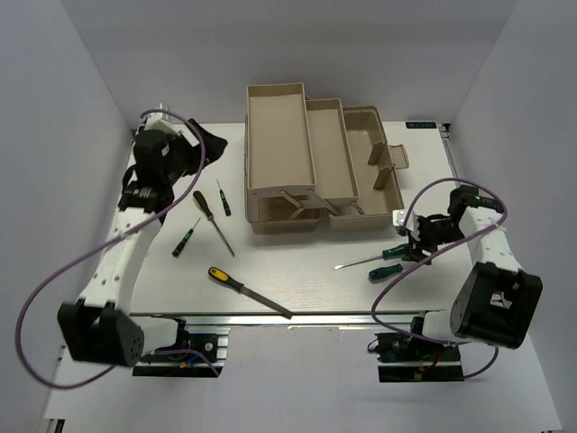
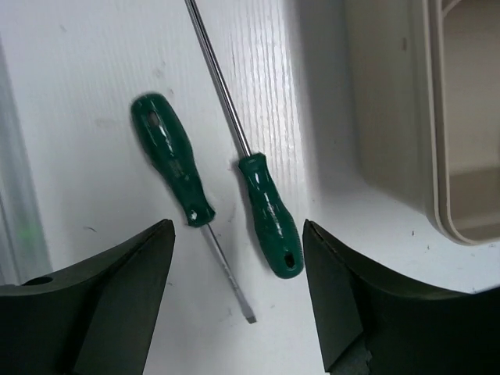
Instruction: Sort the tools into containers
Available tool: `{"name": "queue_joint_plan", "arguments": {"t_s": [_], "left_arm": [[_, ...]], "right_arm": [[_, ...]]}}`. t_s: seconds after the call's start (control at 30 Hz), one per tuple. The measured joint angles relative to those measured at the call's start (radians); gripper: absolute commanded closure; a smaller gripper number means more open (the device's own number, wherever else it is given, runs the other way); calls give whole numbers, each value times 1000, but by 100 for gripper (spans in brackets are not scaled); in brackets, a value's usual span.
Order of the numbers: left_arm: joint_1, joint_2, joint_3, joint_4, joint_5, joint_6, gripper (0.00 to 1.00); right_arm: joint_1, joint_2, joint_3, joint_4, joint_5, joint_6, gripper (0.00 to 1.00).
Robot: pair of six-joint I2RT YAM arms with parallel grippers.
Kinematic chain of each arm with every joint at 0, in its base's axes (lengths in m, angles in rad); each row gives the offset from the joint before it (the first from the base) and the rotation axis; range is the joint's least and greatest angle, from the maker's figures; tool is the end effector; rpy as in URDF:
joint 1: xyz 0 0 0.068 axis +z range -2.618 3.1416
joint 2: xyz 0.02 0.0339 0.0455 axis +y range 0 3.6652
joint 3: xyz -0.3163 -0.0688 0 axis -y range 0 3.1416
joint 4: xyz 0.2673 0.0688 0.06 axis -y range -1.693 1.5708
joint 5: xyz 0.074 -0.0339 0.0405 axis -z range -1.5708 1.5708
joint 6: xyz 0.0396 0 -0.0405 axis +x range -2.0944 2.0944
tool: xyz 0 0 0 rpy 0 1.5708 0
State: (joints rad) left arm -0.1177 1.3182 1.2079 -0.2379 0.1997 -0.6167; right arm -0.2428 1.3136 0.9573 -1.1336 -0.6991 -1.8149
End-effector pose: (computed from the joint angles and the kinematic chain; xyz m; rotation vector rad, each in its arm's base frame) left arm 0.3161 -0.0453 0.4115 -0.3519 1.9406 -0.6790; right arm 0.2191 -0.0280 0.2784 -1.7779 1.7239 0.3797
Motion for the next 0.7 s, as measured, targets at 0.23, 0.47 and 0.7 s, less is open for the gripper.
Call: {"name": "queue_joint_plan", "arguments": {"t_s": [0.23, 0.47, 0.7], "left_arm": [[1, -289, -145, -24, -116, -30, 3], [4, -359, -228, -85, -96, -32, 18], [4, -459, -303, -118, 32, 8, 26]], "right_arm": [[61, 178, 28, 133, 103, -51, 25], [133, 285, 42, 201, 180, -61, 34], [224, 340, 34, 246, 233, -57, 56]]}}
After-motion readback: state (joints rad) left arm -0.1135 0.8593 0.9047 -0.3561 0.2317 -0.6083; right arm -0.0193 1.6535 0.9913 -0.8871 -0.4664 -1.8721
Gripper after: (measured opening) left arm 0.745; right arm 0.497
